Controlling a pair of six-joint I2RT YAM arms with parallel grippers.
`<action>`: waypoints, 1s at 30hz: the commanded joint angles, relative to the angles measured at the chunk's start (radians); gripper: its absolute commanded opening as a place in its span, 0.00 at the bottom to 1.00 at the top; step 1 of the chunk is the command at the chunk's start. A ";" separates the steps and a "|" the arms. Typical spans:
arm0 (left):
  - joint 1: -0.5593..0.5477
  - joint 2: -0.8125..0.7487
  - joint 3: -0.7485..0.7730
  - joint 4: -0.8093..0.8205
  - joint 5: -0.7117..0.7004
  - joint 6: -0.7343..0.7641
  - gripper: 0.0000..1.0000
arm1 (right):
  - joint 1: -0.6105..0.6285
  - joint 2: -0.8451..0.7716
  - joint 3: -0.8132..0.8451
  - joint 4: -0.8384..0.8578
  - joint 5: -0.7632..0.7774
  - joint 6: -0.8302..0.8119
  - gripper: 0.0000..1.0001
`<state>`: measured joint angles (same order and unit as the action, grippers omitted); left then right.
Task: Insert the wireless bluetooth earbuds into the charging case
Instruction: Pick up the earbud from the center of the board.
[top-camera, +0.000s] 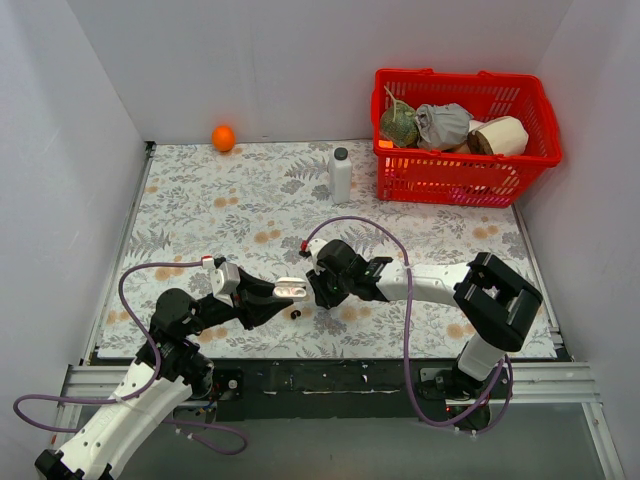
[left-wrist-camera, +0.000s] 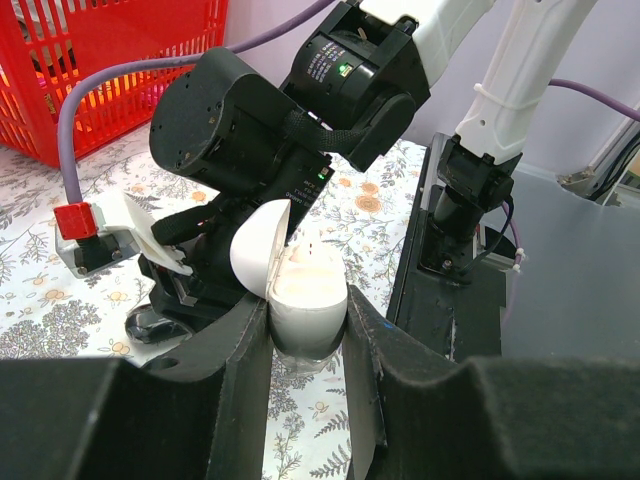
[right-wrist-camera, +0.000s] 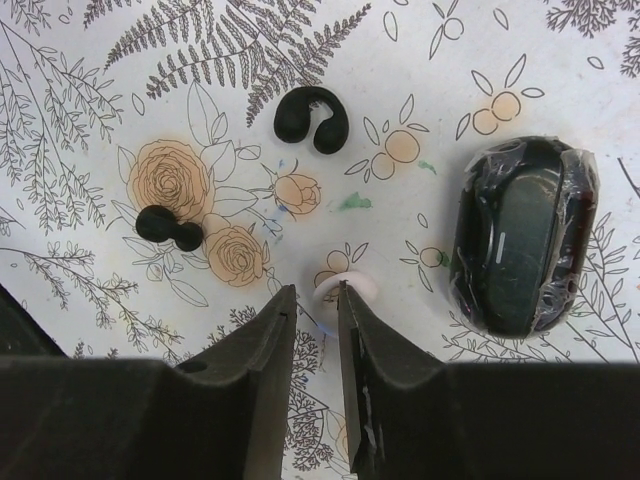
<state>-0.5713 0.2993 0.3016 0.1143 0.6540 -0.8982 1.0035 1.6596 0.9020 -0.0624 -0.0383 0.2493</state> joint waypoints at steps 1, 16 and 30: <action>0.001 -0.008 -0.004 0.019 -0.005 -0.004 0.00 | -0.003 0.005 -0.006 -0.030 0.034 0.013 0.30; 0.001 -0.006 -0.002 0.019 -0.005 -0.004 0.00 | -0.005 0.000 -0.014 -0.062 0.101 0.019 0.16; 0.001 -0.005 -0.002 0.019 -0.002 -0.005 0.00 | -0.013 -0.053 -0.038 -0.063 0.097 0.018 0.01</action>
<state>-0.5713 0.2993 0.3016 0.1143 0.6540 -0.8982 1.0035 1.6547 0.8974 -0.0738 0.0101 0.2817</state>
